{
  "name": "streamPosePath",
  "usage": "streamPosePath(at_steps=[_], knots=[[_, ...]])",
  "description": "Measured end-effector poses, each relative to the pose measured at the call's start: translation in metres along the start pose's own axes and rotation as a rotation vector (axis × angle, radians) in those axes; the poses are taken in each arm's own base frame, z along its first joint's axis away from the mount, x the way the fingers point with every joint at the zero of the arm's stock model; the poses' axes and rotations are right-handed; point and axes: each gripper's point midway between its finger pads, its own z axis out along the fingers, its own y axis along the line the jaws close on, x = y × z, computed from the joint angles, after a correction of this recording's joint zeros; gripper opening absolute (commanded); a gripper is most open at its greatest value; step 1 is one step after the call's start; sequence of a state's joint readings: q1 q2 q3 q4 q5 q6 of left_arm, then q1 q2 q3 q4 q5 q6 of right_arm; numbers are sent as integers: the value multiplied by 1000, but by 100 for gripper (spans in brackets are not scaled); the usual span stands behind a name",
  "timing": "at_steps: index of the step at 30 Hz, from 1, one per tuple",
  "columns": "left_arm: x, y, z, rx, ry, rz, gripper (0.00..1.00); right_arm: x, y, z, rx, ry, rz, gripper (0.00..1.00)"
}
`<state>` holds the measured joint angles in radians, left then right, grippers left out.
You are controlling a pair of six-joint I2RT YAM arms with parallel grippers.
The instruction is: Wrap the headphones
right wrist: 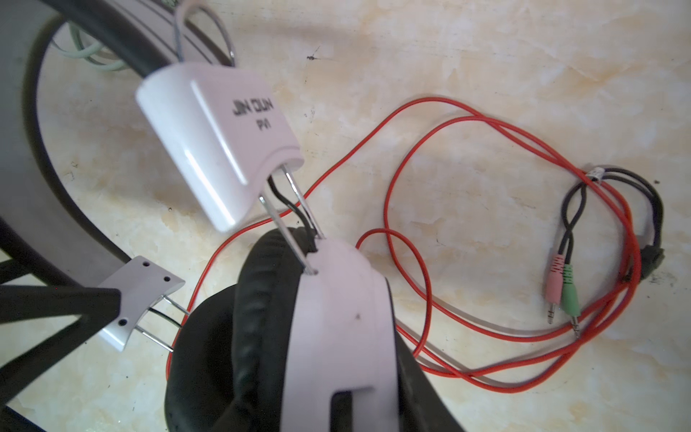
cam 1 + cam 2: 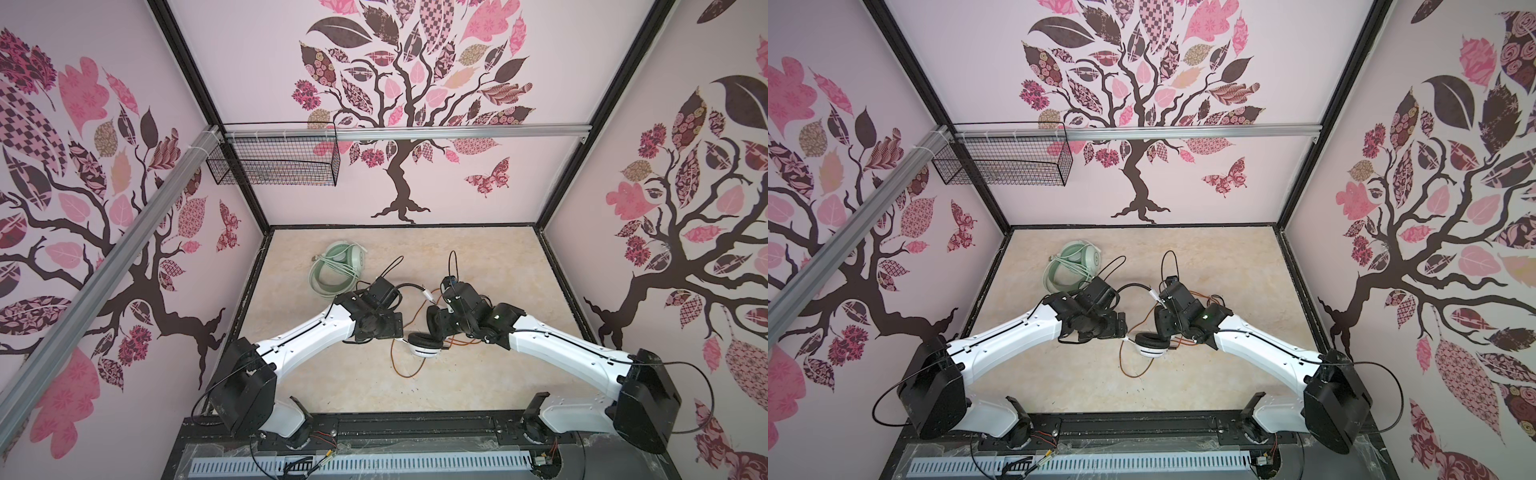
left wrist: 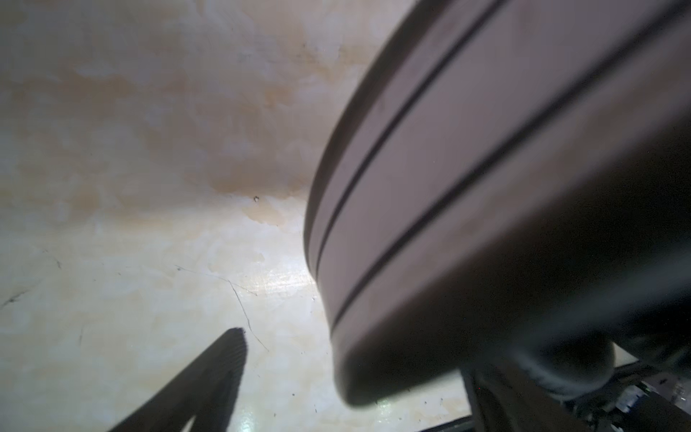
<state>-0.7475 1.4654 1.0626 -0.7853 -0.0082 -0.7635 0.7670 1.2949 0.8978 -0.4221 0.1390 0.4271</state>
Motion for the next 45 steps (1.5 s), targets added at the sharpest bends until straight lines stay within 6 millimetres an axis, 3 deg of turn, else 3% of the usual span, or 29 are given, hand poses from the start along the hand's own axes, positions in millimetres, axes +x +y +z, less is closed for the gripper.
streamPosePath(at_steps=[4, 11, 16, 18, 20, 23, 29, 33, 36, 42, 45], knots=[[-14, 5, -8, -14, -75, -46, 97, 1, 2, 0, -12, 5, 1, 18], [-56, -4, -44, 79, -282, -94, 95, -1, 4, 0, -23, 0, 5, 19], [-67, -9, -53, 116, -349, -81, 86, -2, 5, 0, -26, -6, 6, 19], [-65, -5, -48, 97, -344, -104, 84, -3, 5, 0, -26, -8, 11, 20], [-62, -2, -42, 82, -323, -124, 74, -3, 4, 0, -20, -13, 22, 21], [-56, 1, -29, 59, -281, -151, 67, -4, -1, 1, -4, -18, 39, 22], [-41, 14, 0, -26, -193, -173, 72, -3, -9, 0, 14, -31, 63, 23], [-35, 16, 14, -49, -150, -172, 71, -6, -10, -2, 13, -44, 70, 23], [-33, 16, 20, -55, -135, -174, 67, -7, -9, -2, 8, -53, 73, 23], [-33, 16, 30, -70, -117, -163, 49, -4, -7, -2, -7, -43, 68, 23], [-37, 12, 27, -62, -127, -164, 50, -5, -7, -3, -10, -46, 69, 23]])
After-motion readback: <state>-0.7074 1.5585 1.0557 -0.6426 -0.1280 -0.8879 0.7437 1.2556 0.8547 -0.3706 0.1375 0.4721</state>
